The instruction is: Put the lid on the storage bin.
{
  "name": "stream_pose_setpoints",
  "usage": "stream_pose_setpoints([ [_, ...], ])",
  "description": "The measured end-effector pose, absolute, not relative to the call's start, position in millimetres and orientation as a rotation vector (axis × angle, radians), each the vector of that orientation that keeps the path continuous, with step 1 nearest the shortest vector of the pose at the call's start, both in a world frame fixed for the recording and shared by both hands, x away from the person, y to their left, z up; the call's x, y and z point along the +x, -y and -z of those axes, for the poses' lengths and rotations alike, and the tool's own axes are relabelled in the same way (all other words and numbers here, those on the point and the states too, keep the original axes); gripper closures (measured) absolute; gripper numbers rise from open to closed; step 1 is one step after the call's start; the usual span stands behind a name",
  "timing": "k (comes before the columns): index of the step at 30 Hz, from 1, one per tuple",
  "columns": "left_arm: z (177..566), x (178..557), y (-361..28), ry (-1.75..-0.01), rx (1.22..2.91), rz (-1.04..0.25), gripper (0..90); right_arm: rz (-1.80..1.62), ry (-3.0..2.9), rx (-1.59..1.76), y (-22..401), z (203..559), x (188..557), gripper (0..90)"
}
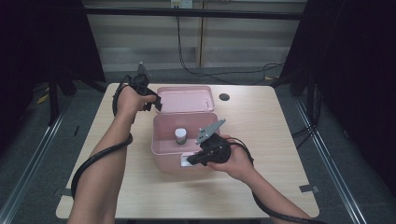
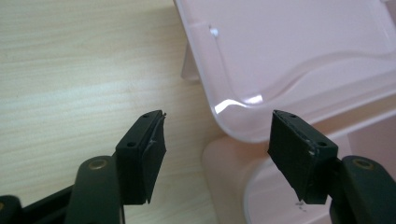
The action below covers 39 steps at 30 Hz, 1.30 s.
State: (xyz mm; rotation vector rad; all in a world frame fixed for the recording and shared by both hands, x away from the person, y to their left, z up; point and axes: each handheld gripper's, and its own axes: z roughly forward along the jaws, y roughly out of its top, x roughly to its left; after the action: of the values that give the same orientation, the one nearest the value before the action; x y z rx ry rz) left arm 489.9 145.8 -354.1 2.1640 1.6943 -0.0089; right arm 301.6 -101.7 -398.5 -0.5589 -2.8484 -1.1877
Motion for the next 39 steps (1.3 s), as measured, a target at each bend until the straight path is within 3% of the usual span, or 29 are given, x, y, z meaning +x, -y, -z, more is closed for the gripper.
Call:
stream_pose_setpoints([
  [12, 361, 509, -137, -1.688, 2.149, -0.084, 32.9, 1.188, 2.853, -0.546, 102, 399, 302, 90.0],
  [15, 365, 513, -135, -1.684, 2.149, -0.076, 37.7, 1.196, 2.847, -0.542, 103, 399, 302, 90.0],
  [39, 385, 546, -134, -1.780, 2.055, -0.118, 49.0, 1.205, 2.827, -0.515, 104, 400, 305, 90.0],
])
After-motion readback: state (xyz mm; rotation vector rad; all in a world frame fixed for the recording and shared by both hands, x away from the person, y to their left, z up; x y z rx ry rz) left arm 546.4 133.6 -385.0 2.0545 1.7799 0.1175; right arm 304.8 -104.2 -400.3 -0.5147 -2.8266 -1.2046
